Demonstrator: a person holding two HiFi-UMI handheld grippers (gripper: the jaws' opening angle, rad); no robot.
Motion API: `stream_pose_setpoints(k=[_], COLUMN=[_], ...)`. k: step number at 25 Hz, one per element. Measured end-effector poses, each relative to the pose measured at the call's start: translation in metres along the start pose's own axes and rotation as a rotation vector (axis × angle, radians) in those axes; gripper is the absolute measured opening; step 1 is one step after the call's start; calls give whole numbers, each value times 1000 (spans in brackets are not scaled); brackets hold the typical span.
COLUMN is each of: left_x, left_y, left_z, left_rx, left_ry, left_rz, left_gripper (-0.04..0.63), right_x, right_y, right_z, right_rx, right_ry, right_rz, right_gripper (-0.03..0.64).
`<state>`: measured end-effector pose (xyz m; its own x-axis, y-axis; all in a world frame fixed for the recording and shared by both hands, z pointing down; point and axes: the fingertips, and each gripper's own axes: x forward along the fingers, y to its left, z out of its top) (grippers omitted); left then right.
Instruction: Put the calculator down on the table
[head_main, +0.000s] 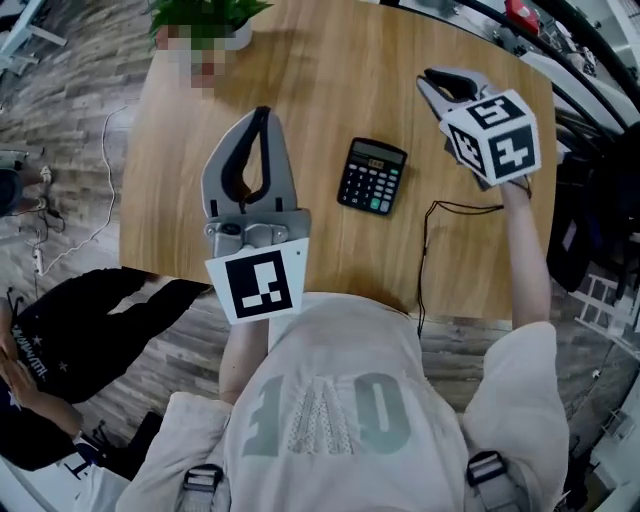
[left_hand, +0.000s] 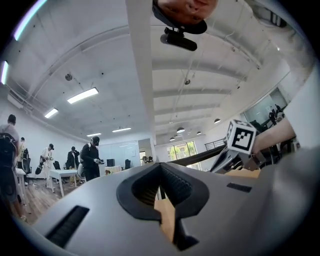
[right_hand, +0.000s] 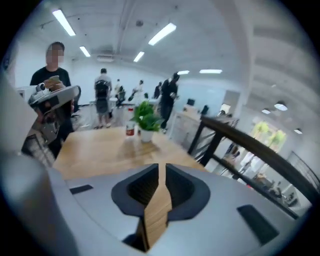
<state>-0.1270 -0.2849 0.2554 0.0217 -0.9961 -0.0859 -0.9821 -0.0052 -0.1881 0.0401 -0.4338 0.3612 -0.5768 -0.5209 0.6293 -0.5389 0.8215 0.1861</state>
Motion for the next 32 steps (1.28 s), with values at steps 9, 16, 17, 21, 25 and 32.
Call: stream_pose_setpoints(k=[9,16,17,21,25,32], left_x=[-22,-29,-30,-31,-32,-33], left_y=[-16,-36,-37,-40,-43,-41], left_z=[52,62,63,65,65,64], left_rx=[-32,-30,-31,-33,-30,-26], left_ry=[-134,-149,-151,-159,-162,-157], left_rz=[-25,-61,-63,-68,-74,-75], left_gripper=[9,9,9,9,9,9], right_x=[-176,-180,-179,-178,-179,-181], right_y=[39,81,85,94,96,95], right_z=[7,-11,-10,-4,-2,-3], right_rx=[240,283,276,246,235,234], right_ry=[-524,-552,-553,-566,-569,-564], right_rz=[-670,-631,-622,-608,-607,-620], right_gripper=[30,25,24,23,23,23])
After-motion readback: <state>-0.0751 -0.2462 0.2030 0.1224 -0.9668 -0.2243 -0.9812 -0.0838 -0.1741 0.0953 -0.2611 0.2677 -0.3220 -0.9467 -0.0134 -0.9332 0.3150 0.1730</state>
